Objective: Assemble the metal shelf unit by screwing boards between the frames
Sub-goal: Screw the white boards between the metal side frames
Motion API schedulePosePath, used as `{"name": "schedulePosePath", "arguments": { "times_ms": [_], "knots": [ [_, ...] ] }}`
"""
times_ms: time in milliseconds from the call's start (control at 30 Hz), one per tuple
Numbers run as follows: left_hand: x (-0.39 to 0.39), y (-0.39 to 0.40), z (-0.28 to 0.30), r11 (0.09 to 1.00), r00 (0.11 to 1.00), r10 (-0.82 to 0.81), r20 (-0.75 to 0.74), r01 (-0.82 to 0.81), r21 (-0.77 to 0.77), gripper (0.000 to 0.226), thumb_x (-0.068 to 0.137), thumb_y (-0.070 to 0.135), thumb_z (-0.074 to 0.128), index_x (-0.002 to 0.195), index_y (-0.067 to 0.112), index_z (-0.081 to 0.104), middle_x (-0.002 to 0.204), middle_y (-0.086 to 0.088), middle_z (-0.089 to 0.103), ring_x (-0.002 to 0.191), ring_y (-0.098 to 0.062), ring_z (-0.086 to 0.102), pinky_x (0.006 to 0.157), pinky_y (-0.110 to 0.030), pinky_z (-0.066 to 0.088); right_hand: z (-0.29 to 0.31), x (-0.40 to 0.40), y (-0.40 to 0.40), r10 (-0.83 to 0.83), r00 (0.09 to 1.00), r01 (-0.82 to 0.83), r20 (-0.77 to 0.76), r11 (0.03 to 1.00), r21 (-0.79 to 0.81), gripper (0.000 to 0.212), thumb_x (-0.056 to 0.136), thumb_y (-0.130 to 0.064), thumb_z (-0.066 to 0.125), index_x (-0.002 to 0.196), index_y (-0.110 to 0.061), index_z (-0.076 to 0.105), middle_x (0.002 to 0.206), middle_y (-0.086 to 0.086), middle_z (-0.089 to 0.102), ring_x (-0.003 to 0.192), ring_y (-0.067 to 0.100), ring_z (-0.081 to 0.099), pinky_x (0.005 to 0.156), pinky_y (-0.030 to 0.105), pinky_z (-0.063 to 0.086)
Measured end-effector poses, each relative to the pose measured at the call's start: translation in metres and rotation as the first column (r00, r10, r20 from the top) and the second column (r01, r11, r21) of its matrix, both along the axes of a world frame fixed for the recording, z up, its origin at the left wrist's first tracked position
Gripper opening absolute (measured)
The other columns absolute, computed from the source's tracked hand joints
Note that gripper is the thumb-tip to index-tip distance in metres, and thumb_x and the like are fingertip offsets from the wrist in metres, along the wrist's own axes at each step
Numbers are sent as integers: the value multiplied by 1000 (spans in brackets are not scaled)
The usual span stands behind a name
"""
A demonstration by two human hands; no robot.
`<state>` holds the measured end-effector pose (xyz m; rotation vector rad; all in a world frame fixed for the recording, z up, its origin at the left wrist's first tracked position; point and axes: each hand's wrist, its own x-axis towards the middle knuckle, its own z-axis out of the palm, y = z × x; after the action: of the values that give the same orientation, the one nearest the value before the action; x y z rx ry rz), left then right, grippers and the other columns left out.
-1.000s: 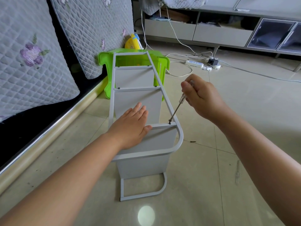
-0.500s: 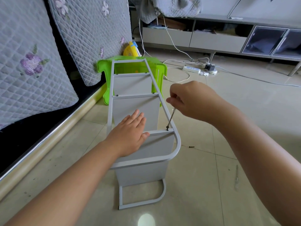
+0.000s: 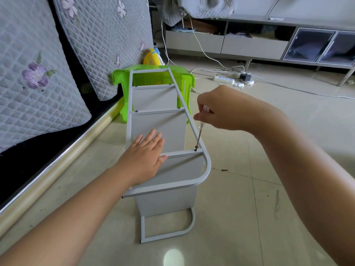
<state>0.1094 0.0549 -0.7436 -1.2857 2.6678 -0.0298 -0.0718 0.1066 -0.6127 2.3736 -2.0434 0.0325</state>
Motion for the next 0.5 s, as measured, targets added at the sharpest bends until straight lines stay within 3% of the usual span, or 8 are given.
{"name": "schedulePosePath", "arguments": {
  "times_ms": [67,133,200,300,367,433,500],
  "knots": [
    [0,0,-2,1000,1000,-4,0,4,-5,80,81,52,-15,149,12,-4,156,0,-13,142,-14,-18,114,-30,-9,0,3,-4,-41,997,40,-69,999,-5,34,95,-40,42,81,-10,52,76,5,46,80,24,44,60,27,33],
    [-1,1,0,1000,1000,8,-5,-7,7,63,95,44,-4,148,11,-6,156,-1,-14,142,-14,-18,114,-30,-9,2,5,-5,-84,985,83,-150,996,-11,44,95,-46,35,61,-18,35,65,-1,34,75,21,39,51,25,26],
    [0,1,1,1000,1000,15,-15,-15,13,57,100,40,5,148,11,-5,156,-1,-14,142,-14,-18,114,-30,-9,2,4,-5,-84,982,85,-171,996,-3,47,96,-48,30,59,-18,29,63,-2,32,74,22,39,55,27,28],
    [1,2,1,998,997,60,-55,-60,13,65,95,48,2,149,12,-1,157,-1,-10,143,-14,-16,115,-31,-6,-1,2,-1,-54,998,55,-21,998,38,39,97,-39,30,69,-13,34,66,1,35,75,23,39,66,29,29],
    [2,2,2,991,987,131,-98,-127,42,59,99,41,9,149,11,0,157,-1,-8,143,-14,-15,115,-32,-5,-3,2,1,-23,999,20,48,998,61,21,96,-23,34,85,-6,40,74,5,42,78,25,40,66,30,29],
    [1,3,3,985,979,170,-115,-164,52,56,101,37,12,149,10,1,157,-2,-7,143,-15,-15,115,-33,-4,-1,2,1,8,999,-12,51,997,76,14,94,-10,35,99,-3,45,90,12,53,82,26,45,68,32,34],
    [0,3,3,983,977,177,-118,-171,59,57,100,37,12,149,10,1,157,-2,-7,143,-15,-15,115,-33,-5,2,2,2,41,999,-41,13,995,86,17,95,-11,38,107,-4,49,93,8,56,83,24,46,72,32,37]
  ]
}}
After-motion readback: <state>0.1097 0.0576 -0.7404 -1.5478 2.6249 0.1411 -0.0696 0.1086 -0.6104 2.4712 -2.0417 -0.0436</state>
